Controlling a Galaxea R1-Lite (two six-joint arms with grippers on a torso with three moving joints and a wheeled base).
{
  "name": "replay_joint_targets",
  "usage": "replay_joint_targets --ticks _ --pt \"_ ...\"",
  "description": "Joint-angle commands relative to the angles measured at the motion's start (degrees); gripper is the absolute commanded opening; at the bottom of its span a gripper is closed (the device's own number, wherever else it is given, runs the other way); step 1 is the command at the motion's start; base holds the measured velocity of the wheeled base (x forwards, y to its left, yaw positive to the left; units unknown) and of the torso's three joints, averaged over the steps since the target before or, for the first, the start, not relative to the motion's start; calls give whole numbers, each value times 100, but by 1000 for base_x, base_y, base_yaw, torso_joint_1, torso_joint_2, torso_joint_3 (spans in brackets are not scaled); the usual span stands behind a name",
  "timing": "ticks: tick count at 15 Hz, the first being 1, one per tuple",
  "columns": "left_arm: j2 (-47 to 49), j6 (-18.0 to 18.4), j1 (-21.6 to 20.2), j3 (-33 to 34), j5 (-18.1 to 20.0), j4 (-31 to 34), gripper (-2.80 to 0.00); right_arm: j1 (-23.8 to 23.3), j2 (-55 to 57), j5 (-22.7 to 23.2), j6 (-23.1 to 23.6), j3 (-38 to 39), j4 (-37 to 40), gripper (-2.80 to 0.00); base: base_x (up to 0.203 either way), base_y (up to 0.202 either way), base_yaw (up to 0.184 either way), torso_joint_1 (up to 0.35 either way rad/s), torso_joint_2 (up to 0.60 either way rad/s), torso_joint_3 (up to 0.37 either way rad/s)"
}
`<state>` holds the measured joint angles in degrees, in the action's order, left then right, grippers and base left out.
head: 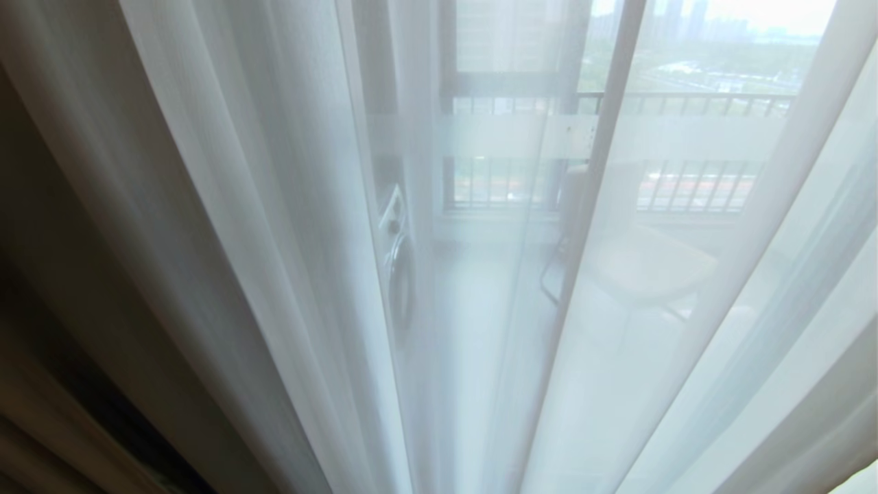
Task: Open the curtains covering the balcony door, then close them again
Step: Close the outer curtains on both sides
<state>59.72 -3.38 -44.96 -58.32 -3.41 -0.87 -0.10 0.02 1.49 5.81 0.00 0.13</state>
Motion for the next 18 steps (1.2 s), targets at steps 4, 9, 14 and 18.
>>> replay_joint_targets --ticks 4,9,14,18 --pt "1582 -14 -569 -972 286 -408 0 1 -2 1 7 0 4 -280 0 0 0 0 0 0" --pt "1894 -14 -549 -1253 550 -431 0 1 -2 1 7 0 4 -280 0 0 0 0 0 0" --pt "1894 -155 -339 -1217 552 -431 0 1 -2 1 7 0 4 -280 0 0 0 0 0 0" --pt "1921 -172 -236 -1231 549 -439 0 1 -2 1 7 0 4 -280 0 0 0 0 0 0"
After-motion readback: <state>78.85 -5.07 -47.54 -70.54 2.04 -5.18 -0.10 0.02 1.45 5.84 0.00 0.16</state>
